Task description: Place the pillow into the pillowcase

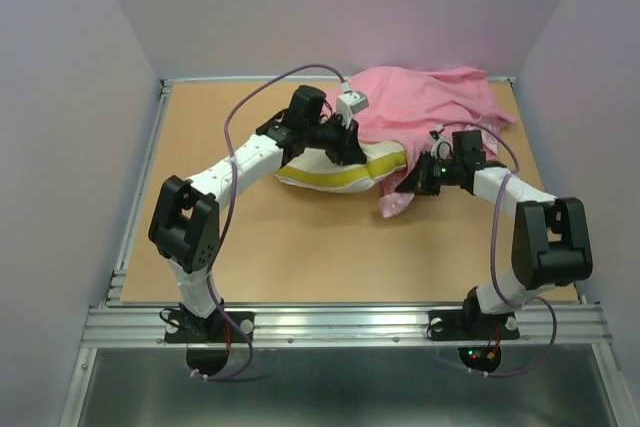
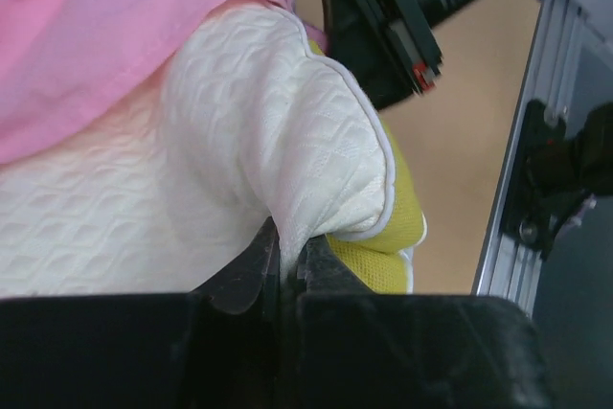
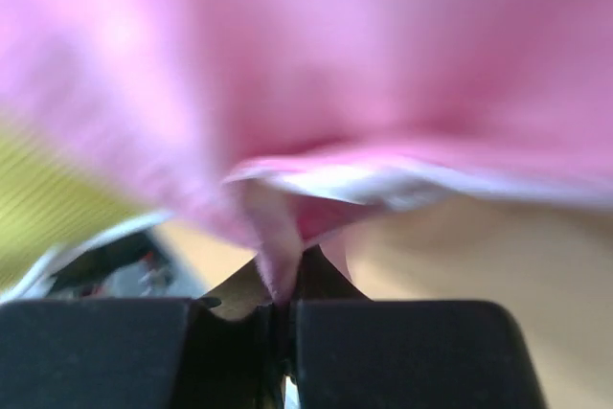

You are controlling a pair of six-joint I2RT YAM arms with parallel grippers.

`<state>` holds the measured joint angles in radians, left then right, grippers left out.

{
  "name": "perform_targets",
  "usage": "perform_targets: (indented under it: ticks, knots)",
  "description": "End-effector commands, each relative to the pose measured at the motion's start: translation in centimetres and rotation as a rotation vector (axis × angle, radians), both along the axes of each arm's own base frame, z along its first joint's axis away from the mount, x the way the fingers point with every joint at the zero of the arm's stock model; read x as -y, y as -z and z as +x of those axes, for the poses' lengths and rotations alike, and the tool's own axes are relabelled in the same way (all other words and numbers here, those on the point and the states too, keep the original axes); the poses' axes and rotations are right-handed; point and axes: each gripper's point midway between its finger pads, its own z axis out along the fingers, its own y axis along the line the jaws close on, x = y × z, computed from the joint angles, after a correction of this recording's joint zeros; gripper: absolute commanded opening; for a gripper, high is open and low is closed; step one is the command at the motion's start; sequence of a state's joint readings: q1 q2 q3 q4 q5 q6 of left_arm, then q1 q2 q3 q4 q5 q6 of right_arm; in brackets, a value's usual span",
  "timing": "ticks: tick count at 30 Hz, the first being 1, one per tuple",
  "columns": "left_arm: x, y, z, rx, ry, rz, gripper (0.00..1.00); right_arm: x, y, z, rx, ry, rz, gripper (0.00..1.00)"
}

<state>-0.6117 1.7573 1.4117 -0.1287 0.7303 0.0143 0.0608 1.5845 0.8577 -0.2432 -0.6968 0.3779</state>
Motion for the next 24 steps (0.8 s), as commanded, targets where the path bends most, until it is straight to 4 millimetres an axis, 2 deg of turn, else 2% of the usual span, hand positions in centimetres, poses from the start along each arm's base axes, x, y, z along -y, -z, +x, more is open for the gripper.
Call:
perform_targets:
  ticks: [1,2,3,4,5,6,7,9,10,11,12,13,16,18,21,22,24]
  knots:
    - [1.9,-13.7,6.0,0.250,-0.135,-0.282,0.00,-6.1,-17.2,-3.4,0.300,-0.362,0.385,0.01]
    - [1.8,-14.9,7.1,0.275,-0.193,-0.299,0.00,-6.4,-19.2,-4.7,0.313,-0.409,0.430,0.01]
    - [2.4,-16.5,7.4,0.315,-0.213,-0.325,0.00,-6.8,-21.8,-7.2,0.308,-0.502,0.511,0.01]
    - [2.6,-16.7,7.6,0.336,-0.235,-0.323,0.00,-6.8,-22.6,-7.9,0.292,-0.531,0.541,0.01]
    - [2.9,-16.1,7.8,0.352,-0.257,-0.304,0.00,-6.7,-23.7,-9.1,0.298,-0.562,0.564,0.01]
    - [3.3,-15.0,7.9,0.370,-0.269,-0.278,0.00,-6.5,-23.8,-10.4,0.266,-0.603,0.603,0.01]
    - [4.2,-11.2,6.8,0.332,-0.250,-0.217,0.00,-6.4,-23.9,-10.9,0.247,-0.611,0.616,0.00]
    - [4.4,-6.6,6.3,0.328,-0.278,-0.119,0.00,-6.3,-23.6,-11.0,0.227,-0.609,0.626,0.01]
    - [4.2,-4.1,5.8,0.310,-0.281,-0.071,0.00,-6.2,-23.6,-10.8,0.228,-0.605,0.625,0.01]
    - [4.0,0.1,4.9,0.269,-0.282,0.008,0.00,-6.1,-23.5,-10.6,0.223,-0.599,0.626,0.01]
    - [3.2,2.1,5.2,0.255,-0.312,0.056,0.00,-6.0,-23.6,-10.8,0.221,-0.605,0.632,0.01]
    - [2.5,5.0,4.9,0.222,-0.319,0.111,0.00,-5.8,-23.5,-10.8,0.204,-0.593,0.638,0.01]
    - [1.2,9.0,4.3,0.159,-0.325,0.196,0.00,-5.3,-22.9,-11.2,0.169,-0.556,0.643,0.01]
    - [1.5,10.3,2.7,0.103,-0.255,0.196,0.00,-5.2,-22.5,-11.5,0.130,-0.540,0.652,0.18]
    - [1.8,11.4,-0.1,0.018,-0.138,0.192,0.00,-5.2,-22.0,-11.2,0.114,-0.512,0.644,0.50]
    - [1.6,11.6,-1.1,0.001,-0.108,0.191,0.00,-5.1,-22.0,-11.0,0.118,-0.505,0.640,0.54]
    - [1.2,11.6,-3.0,-0.031,-0.061,0.191,0.03,-5.1,-22.0,-10.3,0.129,-0.491,0.629,0.54]
